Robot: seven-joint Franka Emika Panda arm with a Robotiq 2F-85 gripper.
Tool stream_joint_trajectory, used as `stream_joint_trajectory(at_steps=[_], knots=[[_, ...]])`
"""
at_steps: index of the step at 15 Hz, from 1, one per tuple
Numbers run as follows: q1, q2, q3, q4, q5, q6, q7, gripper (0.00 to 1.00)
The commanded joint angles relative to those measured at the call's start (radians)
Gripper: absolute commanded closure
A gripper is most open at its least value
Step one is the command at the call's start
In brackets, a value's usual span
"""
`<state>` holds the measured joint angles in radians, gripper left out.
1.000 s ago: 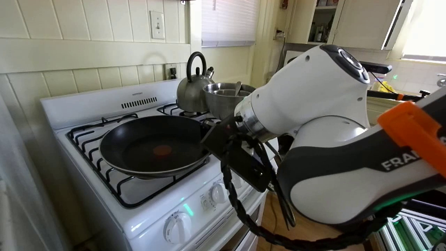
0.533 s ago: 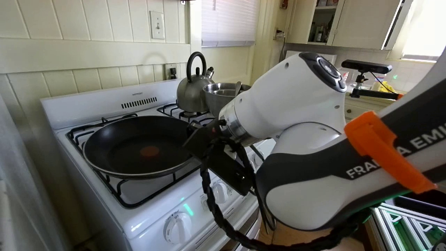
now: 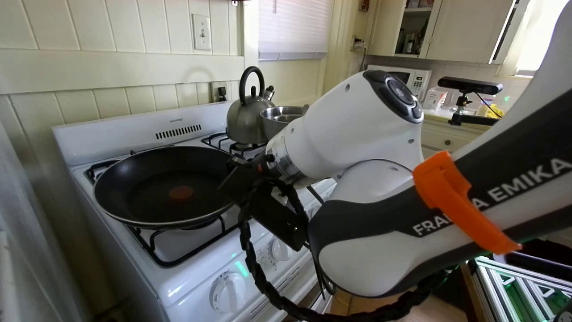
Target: Move the silver bowl to the right then move the pan forwards.
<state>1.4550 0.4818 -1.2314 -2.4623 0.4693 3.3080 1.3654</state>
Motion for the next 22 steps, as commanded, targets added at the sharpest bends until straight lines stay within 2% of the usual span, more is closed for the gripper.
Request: stream_joint_trajectory(at_steps=[1,2,3,4,9,13,16,18,22], knots=[[-0.048,0.031,0.034,0.033,0.005,0.016,0.019,0.98],[-0.052,0.033,0.038,0.036,0.005,0.016,0.018,0.98],[-0.052,0.038,0.038,0.038,0.006,0.012,0.016,0.68],[-0.051,0.044,0.036,0.040,0.007,0.011,0.015,0.67],[-0.020,0.082,0.008,0.047,0.017,-0.009,0.014,0.31],[0.085,0.084,-0.067,-0.024,0.019,-0.018,-0.007,0.01],[0.218,0.070,-0.169,-0.134,0.037,0.038,-0.010,0.00],[0.330,0.103,-0.269,-0.213,0.078,0.090,0.007,0.00],[0.461,0.075,-0.402,-0.308,0.289,0.293,-0.049,0.00]])
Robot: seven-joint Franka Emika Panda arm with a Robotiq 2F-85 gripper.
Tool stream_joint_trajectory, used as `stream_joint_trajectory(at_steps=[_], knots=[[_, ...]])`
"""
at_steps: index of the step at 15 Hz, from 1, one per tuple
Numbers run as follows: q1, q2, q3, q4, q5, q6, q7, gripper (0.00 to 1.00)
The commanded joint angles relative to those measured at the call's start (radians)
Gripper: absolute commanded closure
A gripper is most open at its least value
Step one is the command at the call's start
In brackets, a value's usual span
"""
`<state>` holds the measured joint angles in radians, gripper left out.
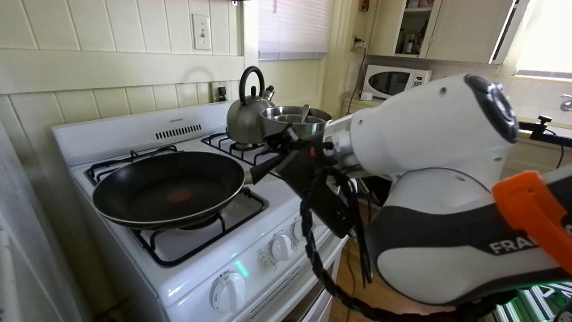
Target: Move the silver bowl to the right then move the pan forwards.
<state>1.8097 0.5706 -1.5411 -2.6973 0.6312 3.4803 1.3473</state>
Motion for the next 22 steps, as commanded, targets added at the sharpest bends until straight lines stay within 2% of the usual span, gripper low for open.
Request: stream_joint_trajectory(at_steps=[1,2,4,7,8,13,15,17,19,22], knots=[[0.135,-0.018,-0.116,-0.089,0.171,0.184,-0.041,0.00],[0.103,0.006,-0.101,-0.045,0.211,0.202,-0.051,0.00],[0.150,0.023,-0.151,-0.054,0.299,0.246,-0.073,0.00],[0.147,0.093,-0.173,-0.046,0.548,0.229,-0.155,0.00],[0.133,-0.022,-0.153,-0.033,0.456,0.288,-0.170,0.00],[0.132,-0.039,-0.150,-0.028,0.477,0.304,-0.202,0.00],[0.258,-0.099,-0.348,-0.047,0.312,0.287,-0.098,0.00],[0.302,-0.116,-0.483,-0.047,0.224,0.308,0.000,0.00],[0.353,-0.091,-0.640,-0.053,0.159,0.281,0.087,0.00],[0.395,-0.066,-0.877,-0.047,0.064,0.232,0.193,0.00]])
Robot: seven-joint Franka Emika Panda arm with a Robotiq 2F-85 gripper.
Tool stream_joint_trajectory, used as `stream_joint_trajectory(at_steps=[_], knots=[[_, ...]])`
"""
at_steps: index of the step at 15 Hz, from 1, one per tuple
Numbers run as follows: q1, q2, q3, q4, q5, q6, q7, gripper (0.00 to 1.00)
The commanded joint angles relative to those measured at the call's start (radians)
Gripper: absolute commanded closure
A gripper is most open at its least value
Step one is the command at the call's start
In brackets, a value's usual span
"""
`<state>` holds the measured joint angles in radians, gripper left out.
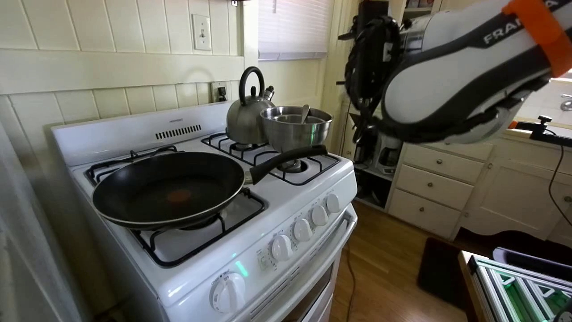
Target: Move the silver bowl to the right then move the pan forwards.
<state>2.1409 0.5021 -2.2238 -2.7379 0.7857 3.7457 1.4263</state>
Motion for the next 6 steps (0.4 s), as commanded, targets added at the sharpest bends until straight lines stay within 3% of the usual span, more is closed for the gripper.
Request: stream_joint_trajectory(at_steps=[1,4,5,6], knots=[[0.073,0.008,-0.273,0.000,-0.121,-0.053,0.144,0.00],[0.100,-0.005,-0.511,0.045,-0.236,-0.111,0.241,0.00],[0.060,0.003,-0.390,0.019,-0.167,-0.061,0.162,0.00],[0.065,0.003,-0.450,0.032,-0.194,-0.080,0.182,0.00]])
